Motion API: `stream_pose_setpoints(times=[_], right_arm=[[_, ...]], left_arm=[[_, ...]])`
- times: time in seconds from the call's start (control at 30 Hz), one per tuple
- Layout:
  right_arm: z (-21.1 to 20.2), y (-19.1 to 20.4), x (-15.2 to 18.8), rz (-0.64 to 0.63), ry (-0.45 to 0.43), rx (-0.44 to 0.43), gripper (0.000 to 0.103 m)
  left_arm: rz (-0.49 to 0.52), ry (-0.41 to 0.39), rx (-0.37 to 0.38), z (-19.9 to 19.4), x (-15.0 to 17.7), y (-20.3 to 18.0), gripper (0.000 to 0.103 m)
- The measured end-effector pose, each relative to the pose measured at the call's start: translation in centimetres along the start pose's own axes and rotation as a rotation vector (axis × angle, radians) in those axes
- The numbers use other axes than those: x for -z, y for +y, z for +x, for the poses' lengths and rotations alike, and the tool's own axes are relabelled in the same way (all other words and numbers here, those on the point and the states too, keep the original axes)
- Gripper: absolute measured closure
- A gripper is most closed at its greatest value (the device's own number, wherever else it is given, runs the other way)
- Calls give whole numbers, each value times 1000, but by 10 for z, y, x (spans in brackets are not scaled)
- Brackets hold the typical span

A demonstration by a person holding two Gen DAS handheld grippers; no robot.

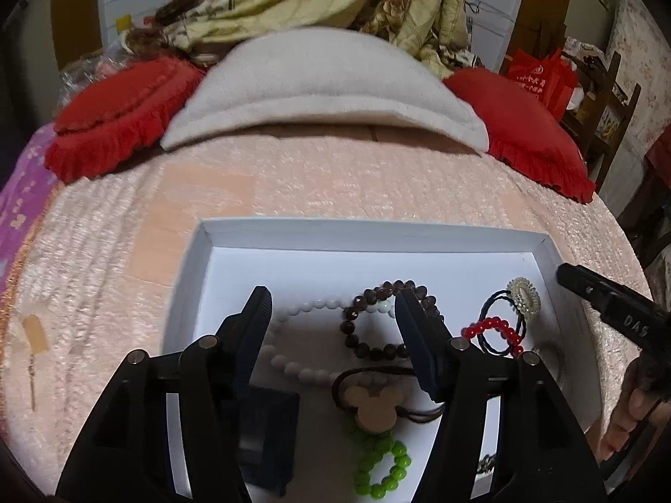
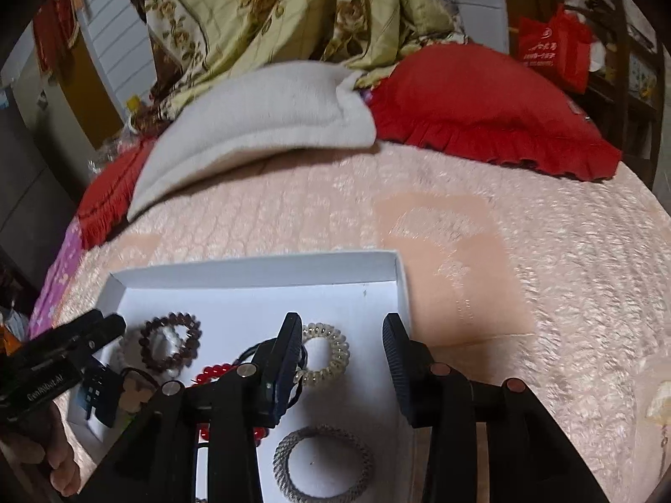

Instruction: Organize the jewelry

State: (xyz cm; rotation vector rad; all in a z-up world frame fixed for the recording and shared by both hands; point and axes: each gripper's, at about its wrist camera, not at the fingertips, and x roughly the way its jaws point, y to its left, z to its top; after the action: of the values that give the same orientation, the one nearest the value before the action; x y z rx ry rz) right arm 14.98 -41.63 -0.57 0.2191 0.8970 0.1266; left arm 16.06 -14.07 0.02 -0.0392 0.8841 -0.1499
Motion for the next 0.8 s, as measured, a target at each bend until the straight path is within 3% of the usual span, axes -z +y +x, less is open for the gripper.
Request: stream_pose_setpoints(times=[0.13, 0.27, 0.3, 0.37, 0.5, 0.67, 0.8], right_arm=[[-20, 0, 8, 21, -20, -42, 64], [-29, 24, 36, -32, 77, -179, 64], [-32, 39, 48, -88, 97, -171, 64], [-41, 54, 61, -155, 65, -67, 64], [-50, 42, 77, -99, 67, -59, 64], [-47, 11, 98, -21, 142, -181, 62], [-56, 0, 104, -20, 118, -169, 62]], left_arm=[[-30, -68, 7, -31, 8, 11, 30], [-35, -60, 21, -48, 24, 22, 30], [-30, -55, 3, -50, 30, 24, 30], [-25, -48, -27, -55, 42, 30, 30], [-18, -29, -78, -63, 70, 44, 30], [-3, 32, -144, -55, 97, 52, 30], [-24, 67, -136, -53, 109, 60, 23]])
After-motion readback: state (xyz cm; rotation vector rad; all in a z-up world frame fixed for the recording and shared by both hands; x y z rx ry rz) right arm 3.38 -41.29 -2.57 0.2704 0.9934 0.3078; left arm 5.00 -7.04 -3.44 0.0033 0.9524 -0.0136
